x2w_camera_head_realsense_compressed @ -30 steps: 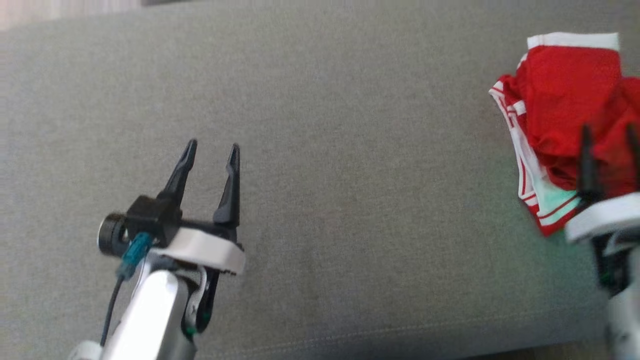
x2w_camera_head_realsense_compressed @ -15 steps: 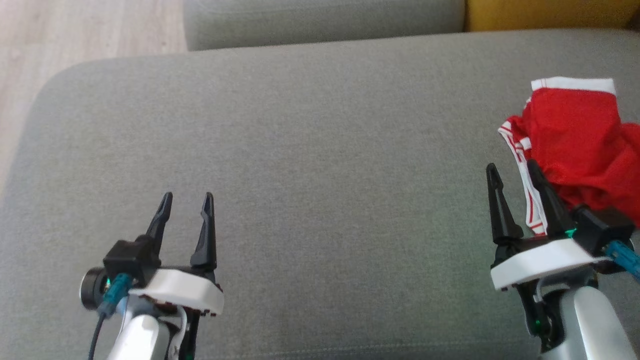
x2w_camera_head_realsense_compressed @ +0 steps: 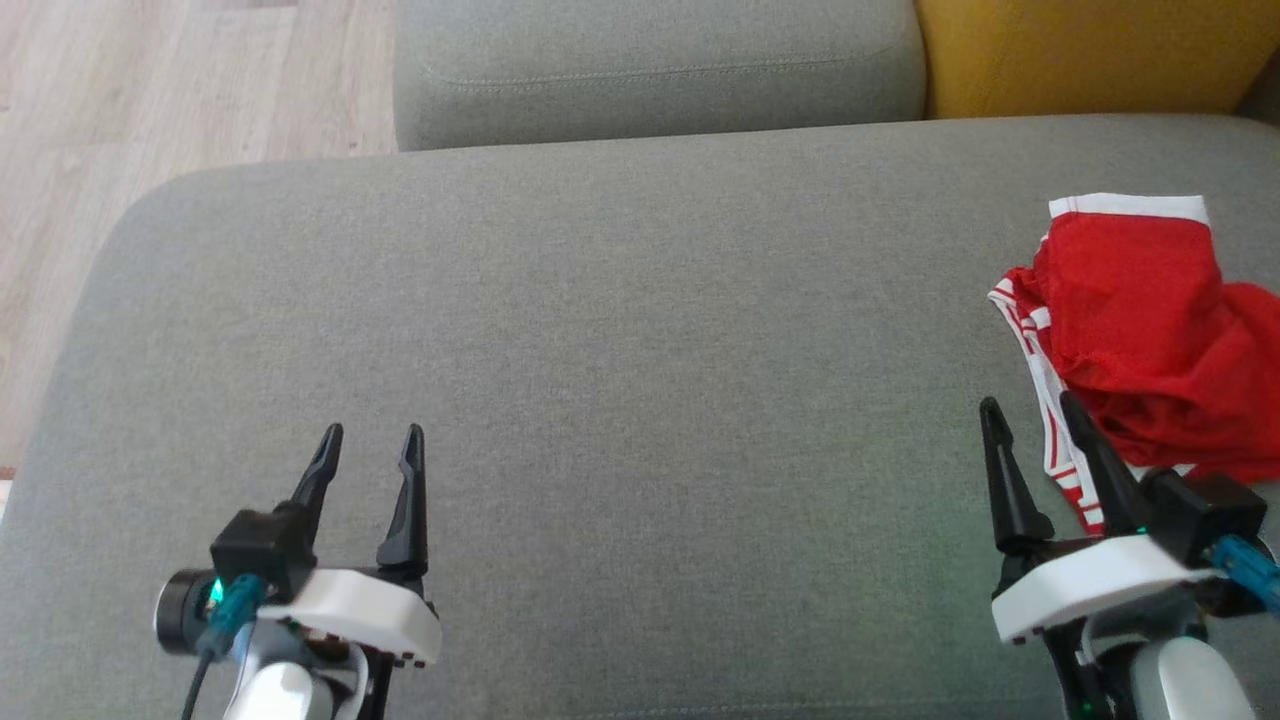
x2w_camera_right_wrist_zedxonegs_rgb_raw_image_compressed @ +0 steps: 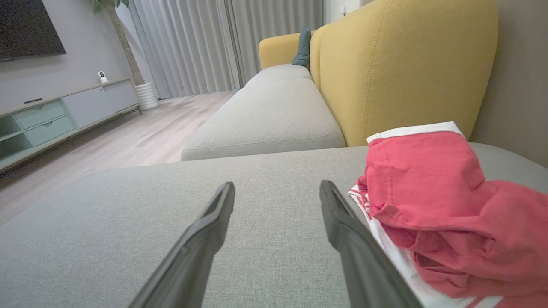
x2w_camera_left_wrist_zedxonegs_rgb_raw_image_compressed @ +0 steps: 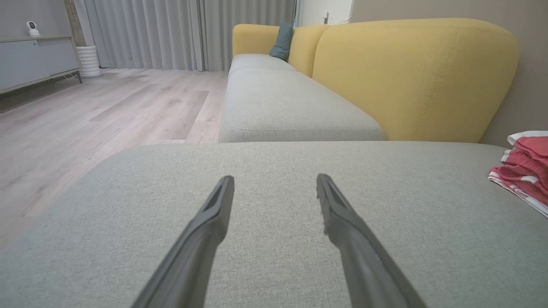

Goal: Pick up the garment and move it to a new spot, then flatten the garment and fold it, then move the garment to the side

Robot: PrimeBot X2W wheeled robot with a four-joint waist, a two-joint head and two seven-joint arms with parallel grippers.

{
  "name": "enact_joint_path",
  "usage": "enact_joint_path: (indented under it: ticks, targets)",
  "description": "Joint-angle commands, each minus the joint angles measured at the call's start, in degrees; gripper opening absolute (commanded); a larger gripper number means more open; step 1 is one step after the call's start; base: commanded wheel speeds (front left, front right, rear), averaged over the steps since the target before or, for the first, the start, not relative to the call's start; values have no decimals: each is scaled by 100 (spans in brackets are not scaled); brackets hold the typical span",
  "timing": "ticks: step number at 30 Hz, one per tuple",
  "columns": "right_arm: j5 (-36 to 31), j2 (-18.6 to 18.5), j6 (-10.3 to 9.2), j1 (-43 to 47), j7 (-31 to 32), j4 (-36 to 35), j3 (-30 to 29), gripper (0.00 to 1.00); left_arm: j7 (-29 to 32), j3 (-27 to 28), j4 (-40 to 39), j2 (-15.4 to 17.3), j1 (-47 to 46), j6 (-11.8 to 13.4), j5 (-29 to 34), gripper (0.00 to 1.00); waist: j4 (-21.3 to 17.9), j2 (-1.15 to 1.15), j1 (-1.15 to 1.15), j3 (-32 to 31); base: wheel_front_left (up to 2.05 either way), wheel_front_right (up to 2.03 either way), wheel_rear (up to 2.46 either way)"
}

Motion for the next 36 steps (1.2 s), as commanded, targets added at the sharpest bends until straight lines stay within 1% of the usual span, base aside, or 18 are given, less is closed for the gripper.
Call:
enact_joint_path:
  ticks: [1,14,36]
  targets:
    - [-30,-7,-5,-150,24,-256,102,100,10,179,-213,102,-161,34,0,100,4,0,1,-4,0,0,0]
    - [-98,9,-5,-94,120,-371,96,100,95,167,-241,156,-120,127,-38,100,21,0,1,0,0,0,0]
    - [-139,14,-5,-113,157,-409,88,100,51,128,-254,235,-195,222,-41,100,68,0,1,52,0,0,0]
